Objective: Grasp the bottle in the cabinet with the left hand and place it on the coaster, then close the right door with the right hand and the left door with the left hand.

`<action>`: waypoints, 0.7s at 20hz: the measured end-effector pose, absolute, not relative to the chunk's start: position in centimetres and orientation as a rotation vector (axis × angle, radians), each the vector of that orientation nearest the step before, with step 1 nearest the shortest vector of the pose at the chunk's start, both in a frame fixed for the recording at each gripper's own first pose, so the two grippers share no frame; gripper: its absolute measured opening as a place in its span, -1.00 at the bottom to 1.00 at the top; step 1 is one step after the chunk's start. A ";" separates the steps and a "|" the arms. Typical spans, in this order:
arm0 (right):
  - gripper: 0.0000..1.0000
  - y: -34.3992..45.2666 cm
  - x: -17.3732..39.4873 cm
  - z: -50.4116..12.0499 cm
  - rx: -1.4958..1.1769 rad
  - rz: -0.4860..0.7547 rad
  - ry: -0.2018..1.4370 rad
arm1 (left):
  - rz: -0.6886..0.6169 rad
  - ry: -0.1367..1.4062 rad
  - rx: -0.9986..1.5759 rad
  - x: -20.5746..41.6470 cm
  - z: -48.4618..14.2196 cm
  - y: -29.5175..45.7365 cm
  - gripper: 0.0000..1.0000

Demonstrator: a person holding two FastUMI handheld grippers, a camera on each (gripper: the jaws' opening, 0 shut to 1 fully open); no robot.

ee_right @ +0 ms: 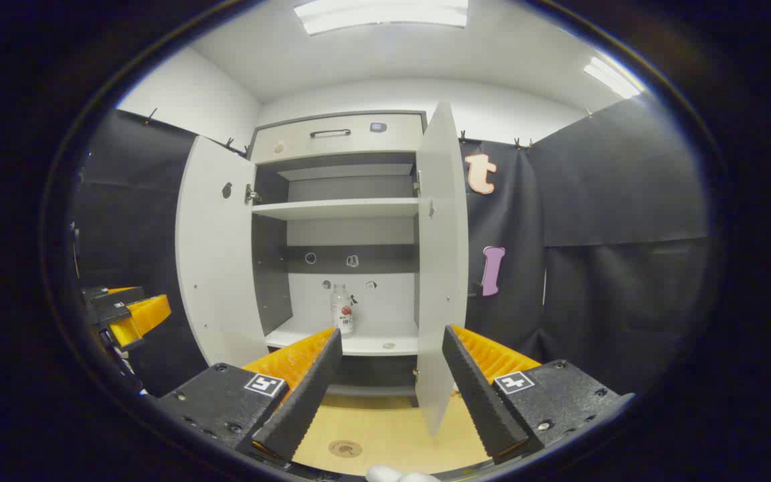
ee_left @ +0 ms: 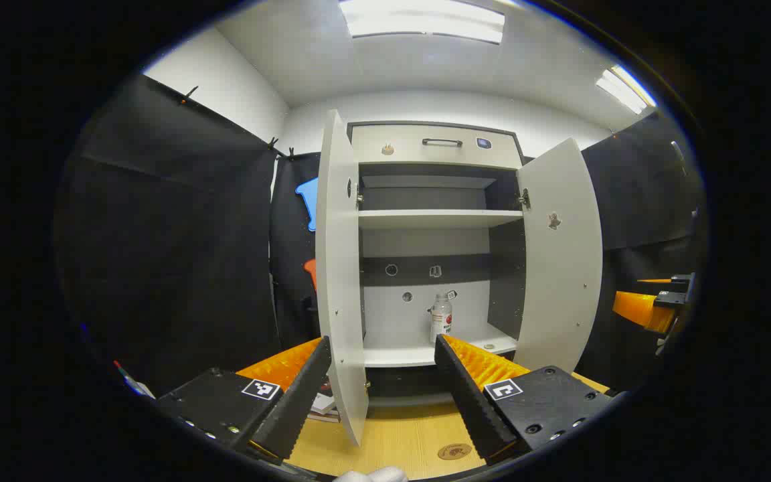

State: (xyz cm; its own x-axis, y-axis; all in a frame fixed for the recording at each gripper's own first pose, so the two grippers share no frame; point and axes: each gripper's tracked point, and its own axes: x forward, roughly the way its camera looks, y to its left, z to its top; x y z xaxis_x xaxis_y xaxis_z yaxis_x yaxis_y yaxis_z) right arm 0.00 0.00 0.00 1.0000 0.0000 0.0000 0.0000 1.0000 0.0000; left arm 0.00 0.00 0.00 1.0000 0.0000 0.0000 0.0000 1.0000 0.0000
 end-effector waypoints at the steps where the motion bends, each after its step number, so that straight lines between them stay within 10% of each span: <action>1: 0.96 0.1 -0.1 -0.4 0.002 0.003 0.006 | -0.003 -0.005 0.006 0.0 0.2 -0.1 0.90; 14: 0.97 -1.7 0.9 -1.5 0.018 -0.011 0.022 | -0.009 0.012 0.013 1.2 -0.6 -1.3 0.92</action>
